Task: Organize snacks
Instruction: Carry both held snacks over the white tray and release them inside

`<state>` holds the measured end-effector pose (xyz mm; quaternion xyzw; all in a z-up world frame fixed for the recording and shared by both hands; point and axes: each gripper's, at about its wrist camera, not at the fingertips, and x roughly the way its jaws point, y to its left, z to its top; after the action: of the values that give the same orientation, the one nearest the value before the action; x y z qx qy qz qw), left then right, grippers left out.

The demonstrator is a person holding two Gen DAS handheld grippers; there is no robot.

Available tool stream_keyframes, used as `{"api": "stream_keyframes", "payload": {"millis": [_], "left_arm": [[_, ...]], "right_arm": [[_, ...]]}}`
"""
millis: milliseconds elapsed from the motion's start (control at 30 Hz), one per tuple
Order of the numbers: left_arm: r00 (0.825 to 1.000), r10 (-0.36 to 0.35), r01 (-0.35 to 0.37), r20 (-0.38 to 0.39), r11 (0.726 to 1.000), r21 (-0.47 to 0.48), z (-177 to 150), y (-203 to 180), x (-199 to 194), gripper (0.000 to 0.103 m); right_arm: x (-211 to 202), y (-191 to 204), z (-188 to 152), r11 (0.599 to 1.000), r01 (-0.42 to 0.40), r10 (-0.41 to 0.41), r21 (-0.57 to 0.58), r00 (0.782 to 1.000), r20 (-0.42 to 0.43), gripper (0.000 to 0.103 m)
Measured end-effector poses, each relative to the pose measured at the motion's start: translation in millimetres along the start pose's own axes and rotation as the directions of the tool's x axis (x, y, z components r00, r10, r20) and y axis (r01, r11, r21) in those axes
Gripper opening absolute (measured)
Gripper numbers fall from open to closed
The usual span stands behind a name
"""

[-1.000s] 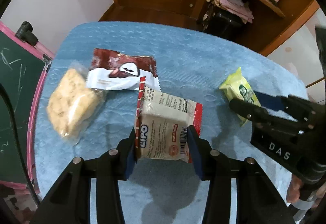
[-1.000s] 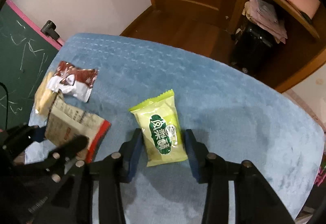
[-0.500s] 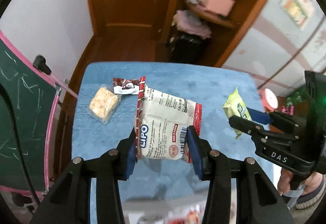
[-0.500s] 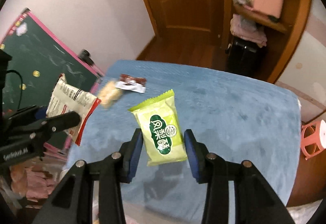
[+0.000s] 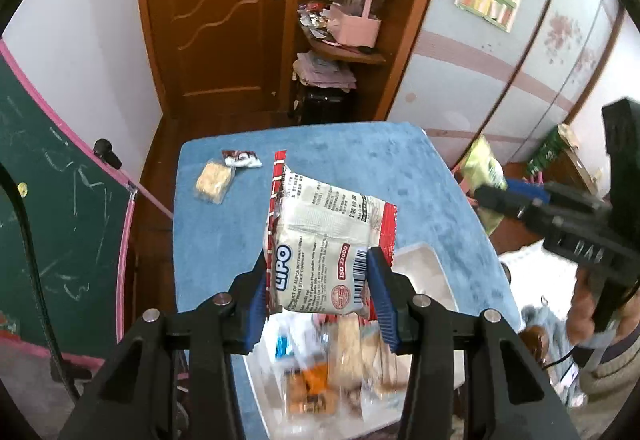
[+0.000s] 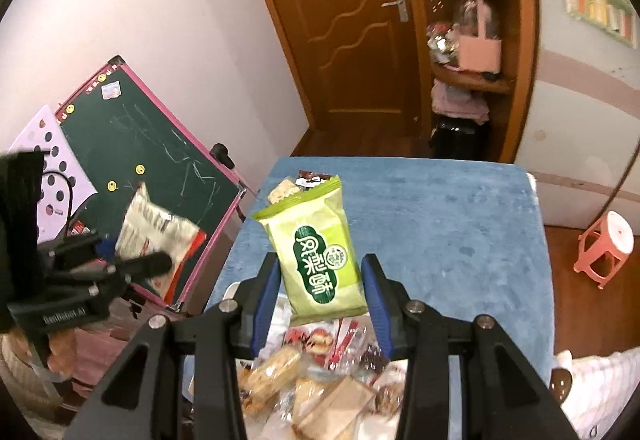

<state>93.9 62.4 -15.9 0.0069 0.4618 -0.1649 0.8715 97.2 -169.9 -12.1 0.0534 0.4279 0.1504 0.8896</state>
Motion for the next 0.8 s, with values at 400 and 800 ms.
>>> {"api": "stream_keyframes", "payload": {"millis": [400,800], "left_arm": [[0.994,0.061,-0.062,-0.087,0.998,-0.002,-68.7,3.1,16.1,0.044],[0.986,0.09,-0.088,-0.144,0.996,0.016,-81.3,-1.2,30.8,0.084]], "right_arm": [[-4.1,22.2,-72.3,0.994,0.108,-0.105,0.019,0.989,-0.107,0.042],[17.0,15.2,-88.7,0.981,0.17,-0.15,0.09,0.969,-0.195,0.053]]}}
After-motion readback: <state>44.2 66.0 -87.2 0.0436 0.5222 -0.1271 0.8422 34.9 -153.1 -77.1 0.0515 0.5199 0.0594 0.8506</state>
